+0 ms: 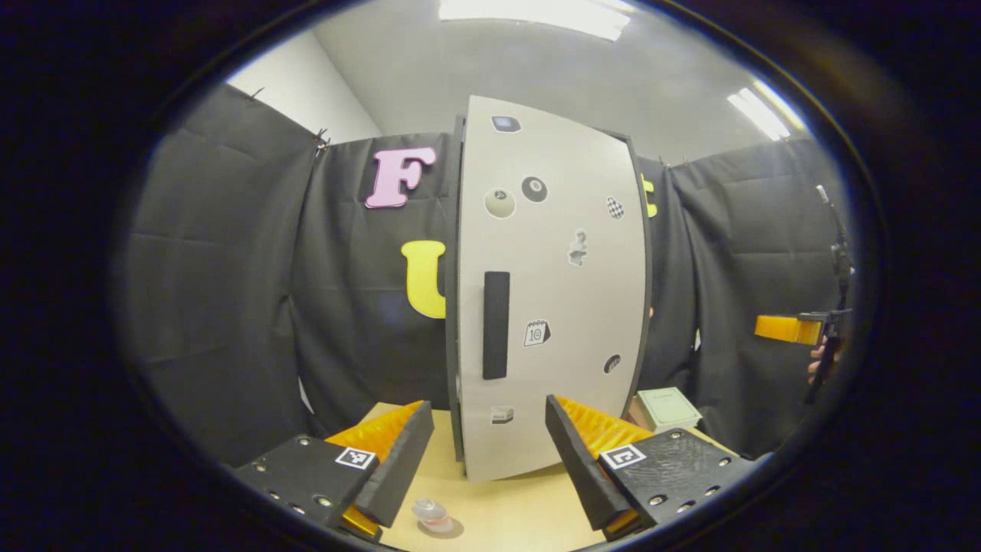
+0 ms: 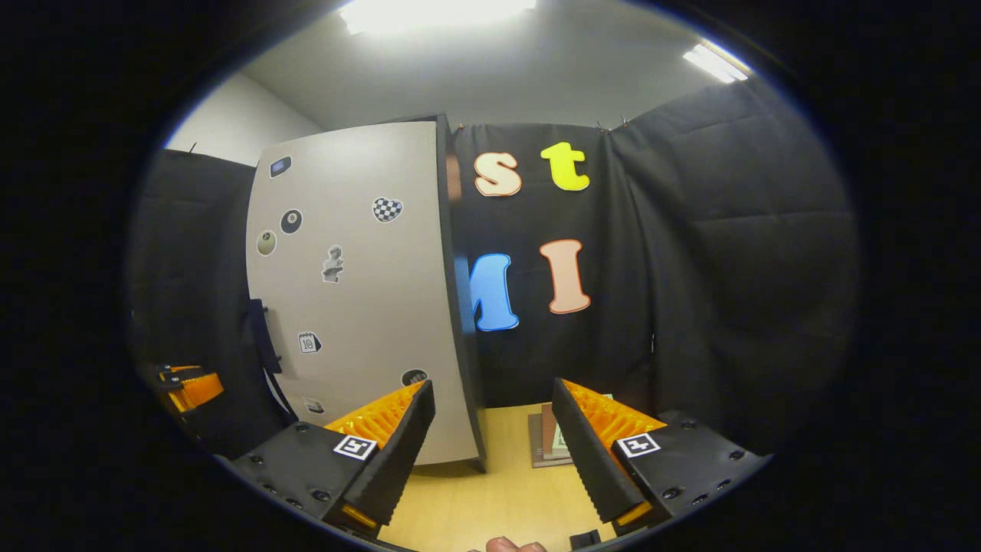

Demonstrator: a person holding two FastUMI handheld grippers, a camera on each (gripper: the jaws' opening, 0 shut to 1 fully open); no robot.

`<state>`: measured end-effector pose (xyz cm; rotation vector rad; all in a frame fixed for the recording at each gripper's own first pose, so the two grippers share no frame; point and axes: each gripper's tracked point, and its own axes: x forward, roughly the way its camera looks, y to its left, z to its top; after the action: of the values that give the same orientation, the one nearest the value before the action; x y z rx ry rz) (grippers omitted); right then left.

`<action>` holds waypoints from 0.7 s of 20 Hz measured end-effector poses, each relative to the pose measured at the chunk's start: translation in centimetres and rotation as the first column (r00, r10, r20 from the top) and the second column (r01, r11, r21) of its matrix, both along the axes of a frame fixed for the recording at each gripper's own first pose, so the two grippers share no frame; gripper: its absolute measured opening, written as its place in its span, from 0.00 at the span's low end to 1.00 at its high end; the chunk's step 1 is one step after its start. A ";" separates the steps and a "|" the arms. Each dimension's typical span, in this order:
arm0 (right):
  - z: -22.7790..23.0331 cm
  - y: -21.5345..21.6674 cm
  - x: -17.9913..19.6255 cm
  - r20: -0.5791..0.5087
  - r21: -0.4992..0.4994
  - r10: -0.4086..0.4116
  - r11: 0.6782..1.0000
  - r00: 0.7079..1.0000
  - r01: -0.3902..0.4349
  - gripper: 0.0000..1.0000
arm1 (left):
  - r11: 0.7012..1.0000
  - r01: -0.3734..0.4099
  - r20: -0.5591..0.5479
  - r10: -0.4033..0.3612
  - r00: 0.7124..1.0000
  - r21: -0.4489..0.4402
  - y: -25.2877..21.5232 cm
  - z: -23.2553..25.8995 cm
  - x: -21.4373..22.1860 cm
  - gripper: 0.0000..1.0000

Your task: Open the cabinet door with the right hand, grasp the bottle in the cabinet with the left hand and place it on the coaster, then close the cabinet door with the right hand.

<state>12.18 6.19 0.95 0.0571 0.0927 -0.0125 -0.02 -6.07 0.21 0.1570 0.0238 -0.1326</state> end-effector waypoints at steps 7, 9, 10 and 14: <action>-0.6 -1.8 -1.9 -0.013 0.017 0.064 0.998 0.998 -0.063 0.98 | 0.999 -0.033 0.025 0.032 0.999 0.040 -3.3 0.1 -3.2 0.89; -0.5 -1.5 -1.9 -0.011 0.037 0.088 0.995 0.996 -0.088 0.98 | 1.000 -0.013 0.009 0.013 1.000 0.007 -4.4 -0.2 -3.6 0.89; -0.5 -1.4 -1.9 -0.009 0.040 0.095 0.995 0.995 -0.095 0.98 | 1.000 -0.010 0.005 0.010 1.000 -0.009 -4.7 -0.1 -3.9 0.89; -1.0 -0.7 -1.7 -0.008 0.042 0.118 0.992 0.993 -0.118 0.98 | 0.999 -0.024 0.011 0.024 1.000 -0.043 -4.2 0.4 -5.0 0.89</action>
<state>10.48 5.51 -0.02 0.0931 0.1071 0.1071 -5.01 -10.23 0.64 0.1147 0.0117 -0.1084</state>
